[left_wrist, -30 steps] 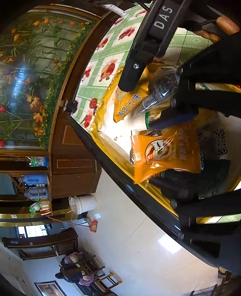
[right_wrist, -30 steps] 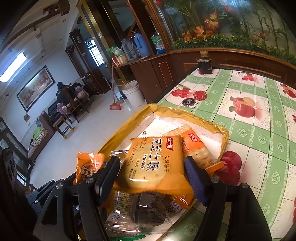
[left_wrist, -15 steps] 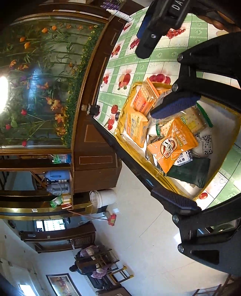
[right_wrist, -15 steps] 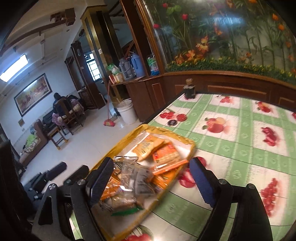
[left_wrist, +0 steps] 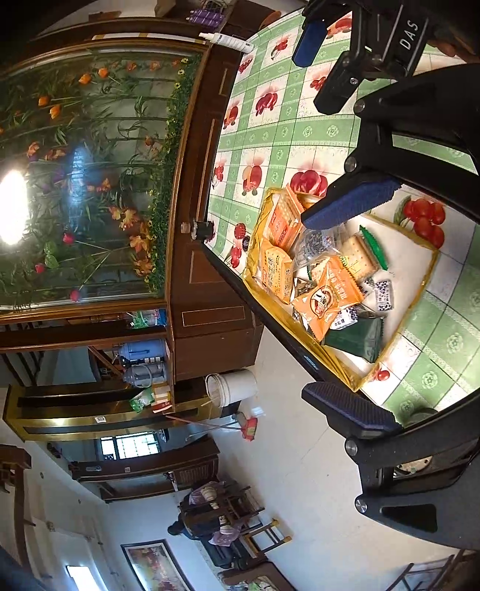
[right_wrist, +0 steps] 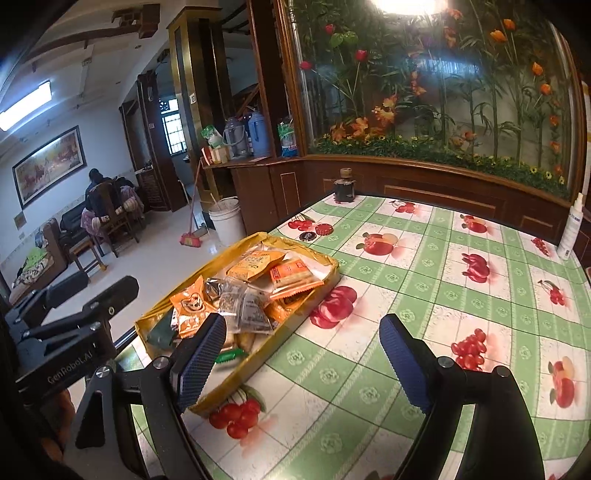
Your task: Organize snacks
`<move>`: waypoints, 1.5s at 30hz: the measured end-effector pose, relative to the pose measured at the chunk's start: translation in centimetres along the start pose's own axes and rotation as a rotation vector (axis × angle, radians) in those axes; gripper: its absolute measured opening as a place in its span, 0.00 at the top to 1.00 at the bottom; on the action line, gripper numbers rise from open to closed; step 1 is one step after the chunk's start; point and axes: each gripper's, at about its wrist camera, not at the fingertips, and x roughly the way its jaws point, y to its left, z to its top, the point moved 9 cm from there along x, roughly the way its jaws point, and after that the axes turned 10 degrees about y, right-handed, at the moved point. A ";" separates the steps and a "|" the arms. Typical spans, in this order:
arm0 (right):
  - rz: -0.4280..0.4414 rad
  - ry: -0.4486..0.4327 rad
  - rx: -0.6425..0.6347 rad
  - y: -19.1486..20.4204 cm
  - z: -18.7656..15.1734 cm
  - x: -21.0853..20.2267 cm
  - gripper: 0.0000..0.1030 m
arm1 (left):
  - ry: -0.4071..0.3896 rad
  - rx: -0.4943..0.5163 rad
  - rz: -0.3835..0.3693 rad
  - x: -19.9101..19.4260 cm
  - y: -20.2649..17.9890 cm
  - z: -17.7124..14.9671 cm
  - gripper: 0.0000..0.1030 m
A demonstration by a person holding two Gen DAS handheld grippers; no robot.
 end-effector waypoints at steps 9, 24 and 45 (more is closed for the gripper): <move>-0.006 -0.019 -0.063 0.0 -2.9 -3.0 0.14 | 0.004 0.036 0.005 -3.6 -0.5 -3.5 0.14; -0.029 -0.023 -0.173 2.3 -4.3 -6.4 0.12 | -0.007 0.035 0.070 -6.7 2.9 -5.9 0.14; -0.208 -0.041 -0.239 4.2 -4.8 -7.7 0.11 | 0.058 0.042 0.067 -6.3 3.3 -7.8 0.14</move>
